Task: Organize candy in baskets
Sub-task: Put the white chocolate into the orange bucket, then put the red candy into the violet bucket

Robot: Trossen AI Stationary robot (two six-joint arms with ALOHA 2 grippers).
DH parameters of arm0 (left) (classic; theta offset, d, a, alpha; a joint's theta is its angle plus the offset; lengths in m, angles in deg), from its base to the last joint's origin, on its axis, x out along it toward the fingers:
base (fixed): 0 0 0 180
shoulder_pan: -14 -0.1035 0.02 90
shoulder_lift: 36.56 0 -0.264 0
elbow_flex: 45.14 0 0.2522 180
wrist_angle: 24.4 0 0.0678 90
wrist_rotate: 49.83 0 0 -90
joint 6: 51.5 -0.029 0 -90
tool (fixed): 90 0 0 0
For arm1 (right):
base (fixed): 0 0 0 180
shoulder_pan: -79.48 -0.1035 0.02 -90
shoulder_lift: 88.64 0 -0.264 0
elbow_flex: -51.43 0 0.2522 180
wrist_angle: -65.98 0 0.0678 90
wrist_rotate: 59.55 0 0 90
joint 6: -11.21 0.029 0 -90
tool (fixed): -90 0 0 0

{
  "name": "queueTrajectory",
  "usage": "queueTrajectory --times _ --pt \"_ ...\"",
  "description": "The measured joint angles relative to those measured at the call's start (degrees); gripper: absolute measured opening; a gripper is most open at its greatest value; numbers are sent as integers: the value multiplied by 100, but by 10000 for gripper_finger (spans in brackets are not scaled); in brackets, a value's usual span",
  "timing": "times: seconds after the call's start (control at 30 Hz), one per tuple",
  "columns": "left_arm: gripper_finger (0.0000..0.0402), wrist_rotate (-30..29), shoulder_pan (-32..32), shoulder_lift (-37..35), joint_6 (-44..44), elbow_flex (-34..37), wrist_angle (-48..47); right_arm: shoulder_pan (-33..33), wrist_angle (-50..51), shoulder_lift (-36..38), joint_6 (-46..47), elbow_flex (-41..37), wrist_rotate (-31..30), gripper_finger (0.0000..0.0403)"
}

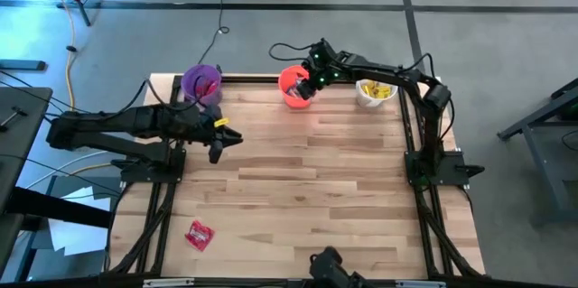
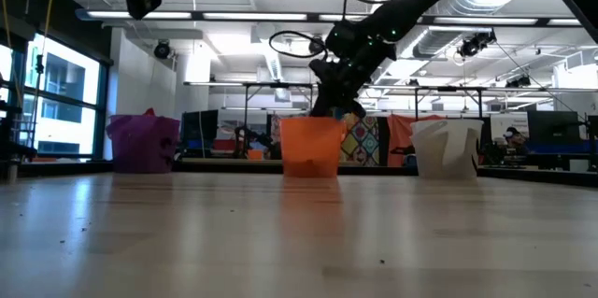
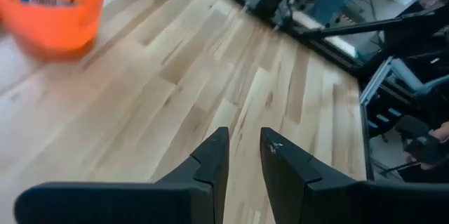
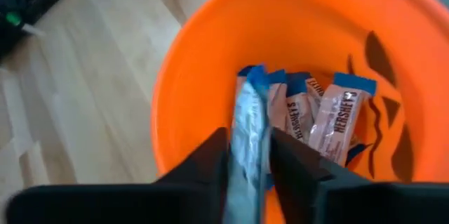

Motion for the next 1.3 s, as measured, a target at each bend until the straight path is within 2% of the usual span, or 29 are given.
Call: queueTrajectory --times 0.23,0.3,0.4,0.53,0.6,0.73,0.77,0.87,0.93,1.07,1.17,1.3 --pt "95 199 223 284 264 2 -1117 36 -272 0 480 0 -224 210" --pt "106 323 400 360 292 2 -1302 51 -270 0 484 30 -161 230" --pt "121 597 785 450 396 2 -1431 55 -37 21 261 252 30 237" --pt "137 623 1496 587 730 0 -1803 1 109 315 -411 334 74 197" --pt "143 632 1887 696 962 0 -2096 -28 169 450 -565 339 28 151" --pt "146 632 2683 960 1362 4 -2512 -94 506 546 -939 339 -7 29" --pt "143 635 2877 1032 1496 21 -2506 -118 621 568 -975 339 -15 15" --pt "123 704 3415 1142 2124 258 -2500 -273 792 623 -1007 266 -108 23" --pt "103 857 3747 1177 2745 536 -2242 -403 686 778 -961 -48 -124 20" --pt "68 1039 4352 1081 4165 1248 -1136 -613 -126 1347 -553 -995 -100 4" --pt "67 967 4645 1118 4970 1740 -722 -714 -617 1886 -200 -1736 -128 6" --pt "100 946 4792 1237 5109 2098 -272 -786 -980 2599 119 -2416 -138 2"
